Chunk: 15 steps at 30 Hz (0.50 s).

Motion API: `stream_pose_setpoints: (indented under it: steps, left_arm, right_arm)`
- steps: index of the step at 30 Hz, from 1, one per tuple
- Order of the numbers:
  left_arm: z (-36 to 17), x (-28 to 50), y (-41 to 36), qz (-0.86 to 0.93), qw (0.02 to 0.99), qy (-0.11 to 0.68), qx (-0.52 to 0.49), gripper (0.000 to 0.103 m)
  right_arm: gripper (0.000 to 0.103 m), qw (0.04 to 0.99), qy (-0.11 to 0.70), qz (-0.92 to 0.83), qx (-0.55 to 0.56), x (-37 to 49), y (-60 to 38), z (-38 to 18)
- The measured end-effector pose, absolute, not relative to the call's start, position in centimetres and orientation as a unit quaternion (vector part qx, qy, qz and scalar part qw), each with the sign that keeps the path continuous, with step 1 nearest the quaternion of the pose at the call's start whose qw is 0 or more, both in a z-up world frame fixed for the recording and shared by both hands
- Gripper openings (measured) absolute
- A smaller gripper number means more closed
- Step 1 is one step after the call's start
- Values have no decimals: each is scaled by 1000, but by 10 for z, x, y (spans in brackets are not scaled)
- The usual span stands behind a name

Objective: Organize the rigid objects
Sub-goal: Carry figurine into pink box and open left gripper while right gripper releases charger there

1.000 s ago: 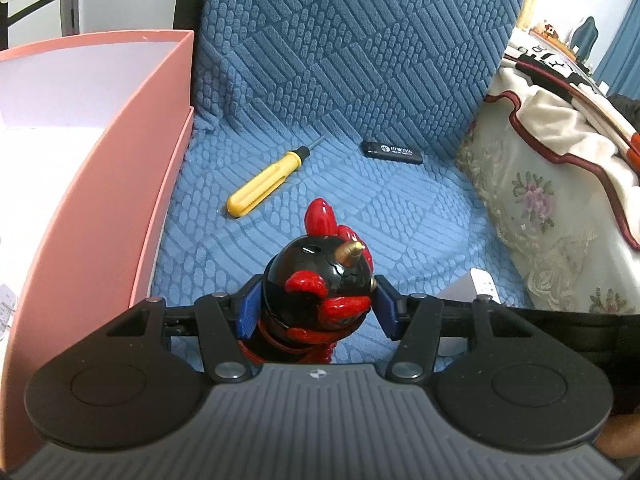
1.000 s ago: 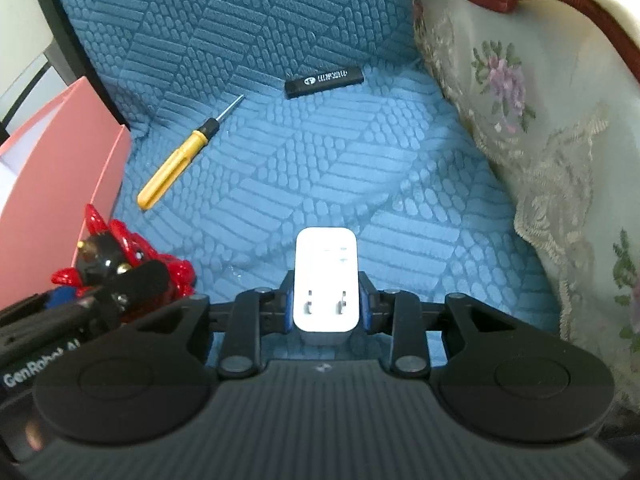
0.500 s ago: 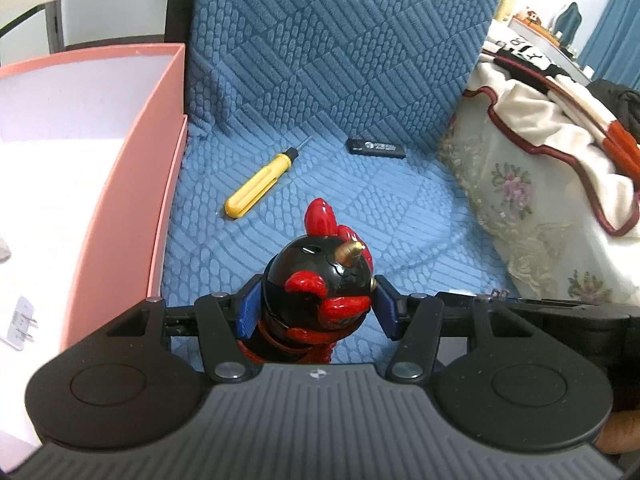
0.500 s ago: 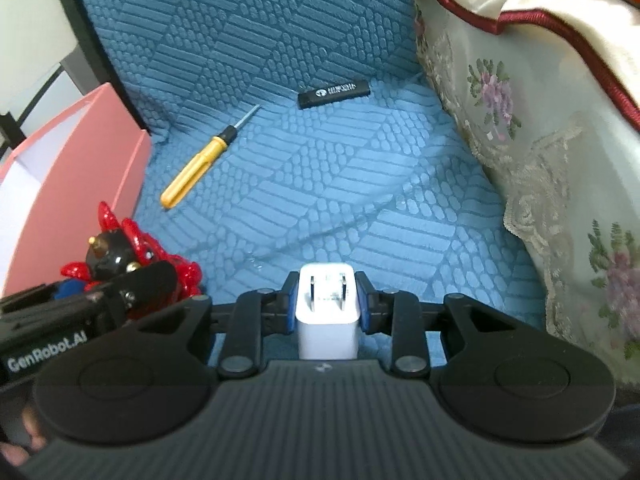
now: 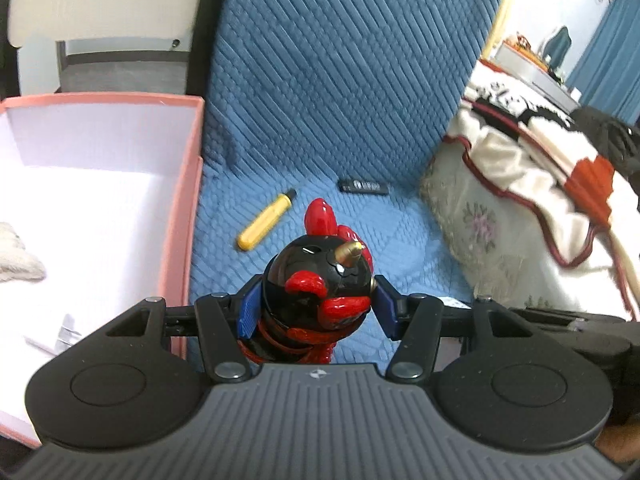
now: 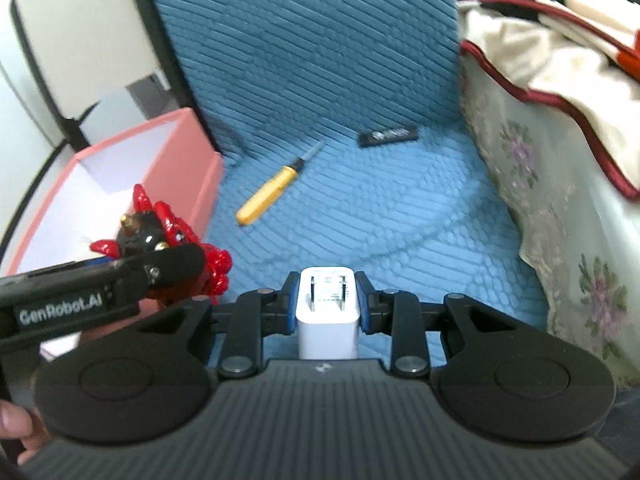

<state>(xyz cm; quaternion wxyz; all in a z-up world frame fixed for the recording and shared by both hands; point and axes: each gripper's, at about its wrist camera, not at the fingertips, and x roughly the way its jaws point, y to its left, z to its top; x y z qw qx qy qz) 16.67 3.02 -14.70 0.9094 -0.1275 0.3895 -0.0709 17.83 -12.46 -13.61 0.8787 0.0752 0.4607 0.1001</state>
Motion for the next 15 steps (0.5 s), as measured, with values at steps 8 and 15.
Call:
stream_pose_setpoints:
  steps: [8, 15]
  left_arm:
    - [-100, 164, 66, -63, 919, 363, -143, 63]
    - [-60, 160, 101, -48, 929, 337, -146, 63]
  right_arm:
    - [32, 891, 427, 135, 69, 187, -98, -92]
    - [32, 902, 395, 162, 63, 198, -68, -51]
